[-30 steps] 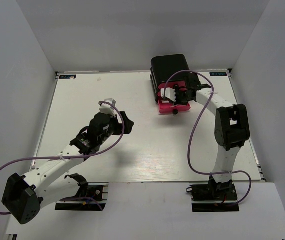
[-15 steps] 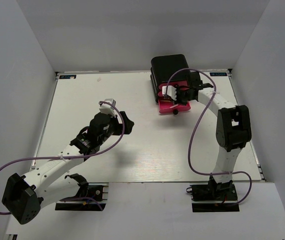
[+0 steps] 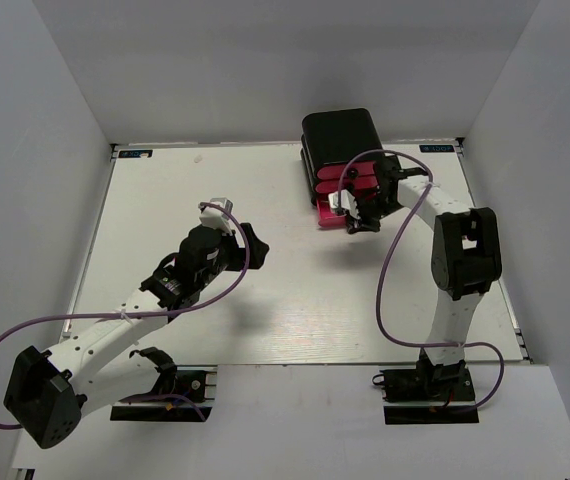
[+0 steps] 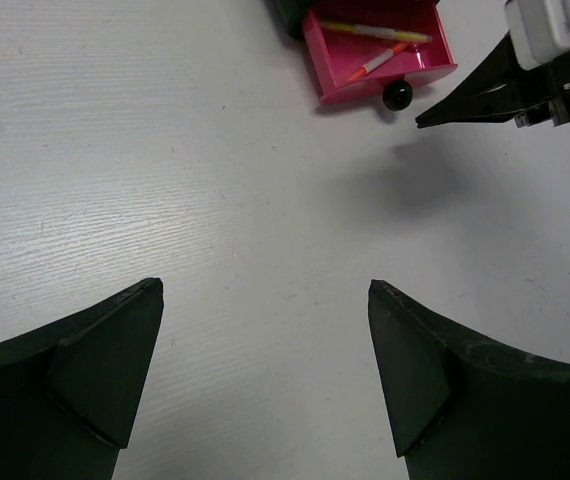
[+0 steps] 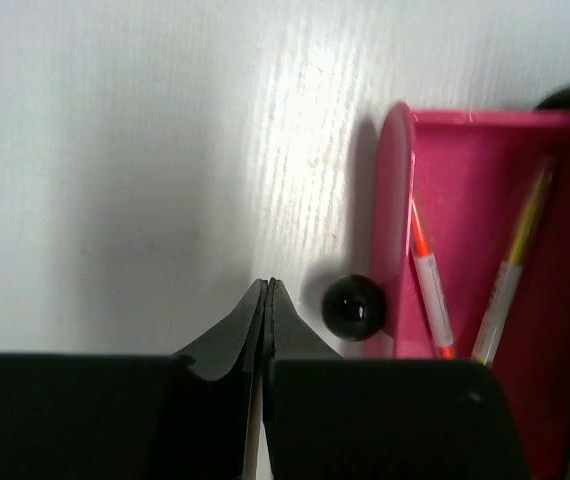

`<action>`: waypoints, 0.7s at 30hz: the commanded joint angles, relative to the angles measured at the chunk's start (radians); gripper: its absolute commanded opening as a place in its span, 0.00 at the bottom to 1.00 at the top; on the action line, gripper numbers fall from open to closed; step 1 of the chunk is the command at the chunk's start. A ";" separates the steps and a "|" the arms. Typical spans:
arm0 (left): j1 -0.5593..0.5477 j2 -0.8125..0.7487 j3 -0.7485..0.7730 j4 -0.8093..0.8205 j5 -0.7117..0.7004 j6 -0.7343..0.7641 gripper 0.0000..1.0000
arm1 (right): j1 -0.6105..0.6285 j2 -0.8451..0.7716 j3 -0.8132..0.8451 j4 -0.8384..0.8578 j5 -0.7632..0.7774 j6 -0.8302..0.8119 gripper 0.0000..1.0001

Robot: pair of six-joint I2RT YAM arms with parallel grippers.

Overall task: Sort the stationery into containers
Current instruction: Close the drawer in the storage box.

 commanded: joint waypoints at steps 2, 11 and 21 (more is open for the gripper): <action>-0.002 -0.011 0.029 0.004 0.008 0.009 0.93 | -0.004 -0.024 -0.054 0.192 0.099 0.127 0.00; -0.002 0.001 0.032 0.004 0.008 0.000 0.93 | -0.004 -0.044 -0.198 0.473 0.296 0.255 0.00; -0.002 0.030 0.042 0.013 0.008 0.009 0.93 | -0.003 -0.065 -0.304 0.780 0.370 0.351 0.00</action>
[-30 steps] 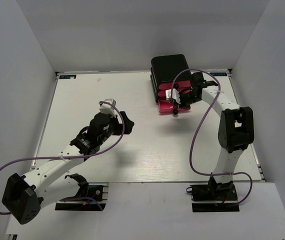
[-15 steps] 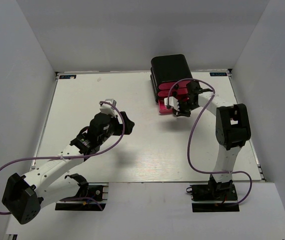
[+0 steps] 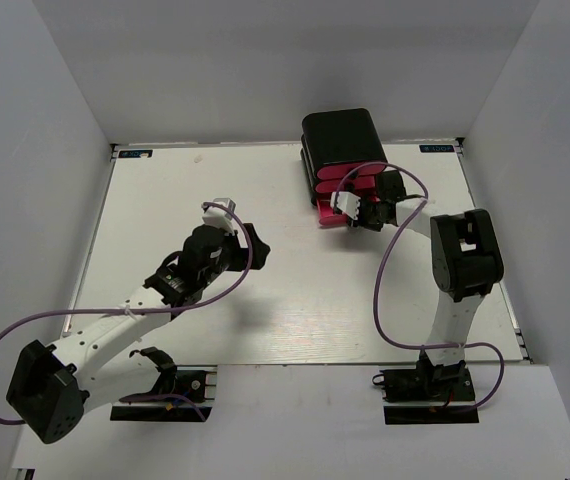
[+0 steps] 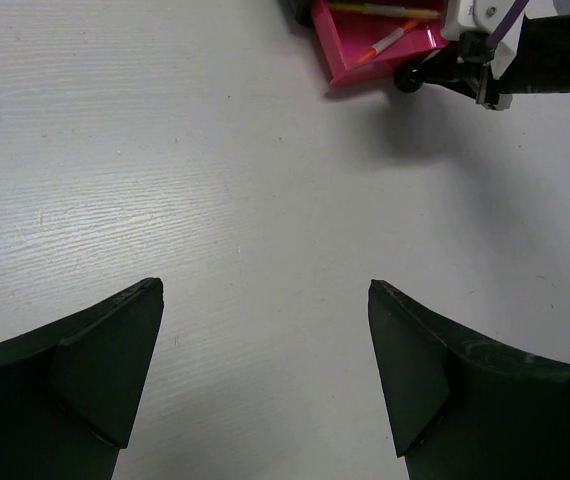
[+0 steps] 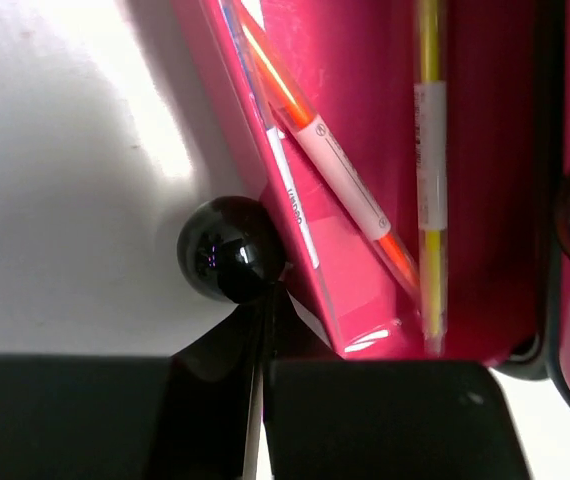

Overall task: Sort the stationery into containers
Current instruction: Close the drawer in the storage box.

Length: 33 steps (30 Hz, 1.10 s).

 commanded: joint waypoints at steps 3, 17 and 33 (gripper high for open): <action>-0.002 -0.001 0.037 0.012 0.015 0.009 0.93 | -0.002 -0.054 -0.044 0.177 0.029 0.053 0.00; -0.002 0.008 0.037 0.012 0.015 0.019 0.93 | 0.012 0.006 -0.012 0.308 0.038 0.064 0.04; -0.002 0.008 0.047 0.003 0.015 0.019 0.93 | 0.022 0.101 0.065 0.411 0.053 0.067 0.16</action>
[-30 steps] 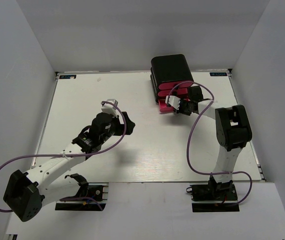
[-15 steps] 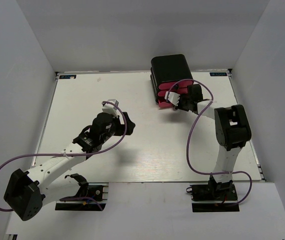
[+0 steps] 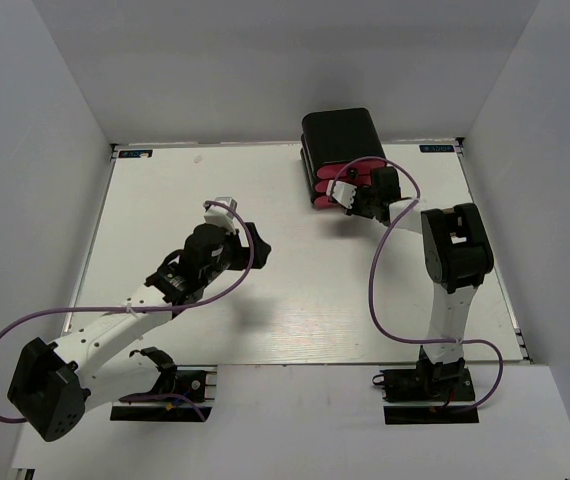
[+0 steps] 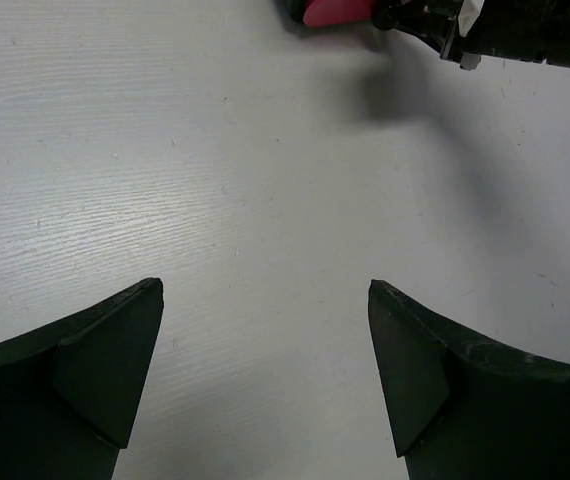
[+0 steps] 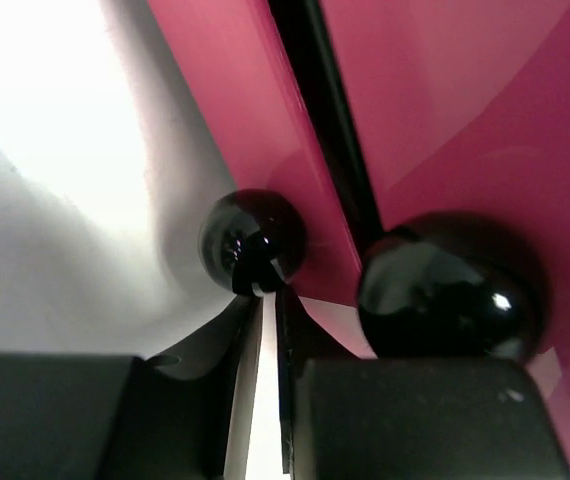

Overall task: Sort the stationery into containers
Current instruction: Close the drawer in the storage box.

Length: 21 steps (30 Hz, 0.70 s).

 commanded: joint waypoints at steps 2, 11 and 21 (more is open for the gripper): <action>-0.002 0.001 0.037 0.005 0.009 0.010 0.93 | 0.009 0.020 0.062 0.091 -0.003 0.009 0.18; -0.002 0.020 0.057 0.005 0.009 0.010 0.93 | 0.006 0.002 0.062 0.045 -0.021 0.031 0.25; -0.002 0.043 0.057 0.017 0.009 0.010 0.94 | -0.019 -0.269 -0.179 -0.102 -0.202 0.092 0.29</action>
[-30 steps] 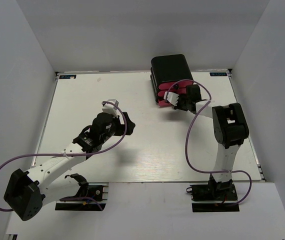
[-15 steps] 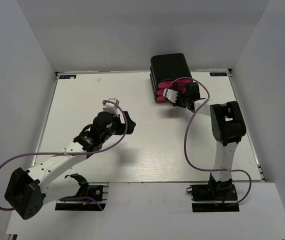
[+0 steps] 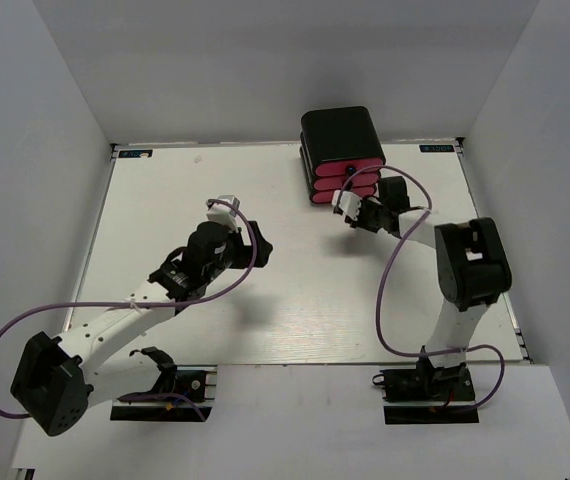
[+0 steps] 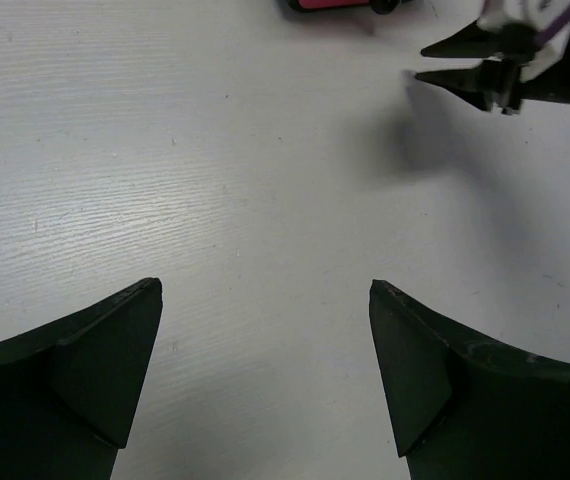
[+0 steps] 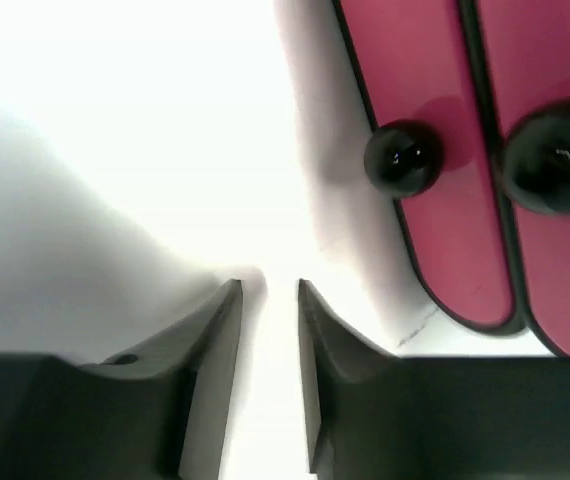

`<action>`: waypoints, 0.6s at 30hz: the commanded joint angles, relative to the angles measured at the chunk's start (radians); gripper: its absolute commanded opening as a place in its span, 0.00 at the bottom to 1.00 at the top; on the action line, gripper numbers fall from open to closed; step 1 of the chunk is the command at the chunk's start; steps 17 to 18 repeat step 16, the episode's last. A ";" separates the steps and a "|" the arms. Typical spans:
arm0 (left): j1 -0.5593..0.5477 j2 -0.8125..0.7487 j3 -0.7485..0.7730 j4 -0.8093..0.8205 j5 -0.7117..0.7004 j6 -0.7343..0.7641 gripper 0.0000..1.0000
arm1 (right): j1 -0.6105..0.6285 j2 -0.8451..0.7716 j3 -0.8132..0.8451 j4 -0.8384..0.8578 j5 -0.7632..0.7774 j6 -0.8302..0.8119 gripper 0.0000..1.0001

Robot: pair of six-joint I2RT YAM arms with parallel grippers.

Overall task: Sort the stationery into containers
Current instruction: Reset both arms

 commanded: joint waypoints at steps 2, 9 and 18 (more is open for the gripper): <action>0.007 0.025 0.049 0.035 0.009 0.009 0.94 | -0.023 -0.179 -0.055 -0.066 -0.171 0.137 0.48; 0.007 0.090 0.072 0.066 0.021 0.000 0.99 | -0.020 -0.340 -0.101 -0.001 -0.249 0.658 0.90; 0.007 0.078 0.032 0.108 0.030 -0.020 0.99 | -0.031 -0.397 -0.073 -0.023 -0.186 0.923 0.90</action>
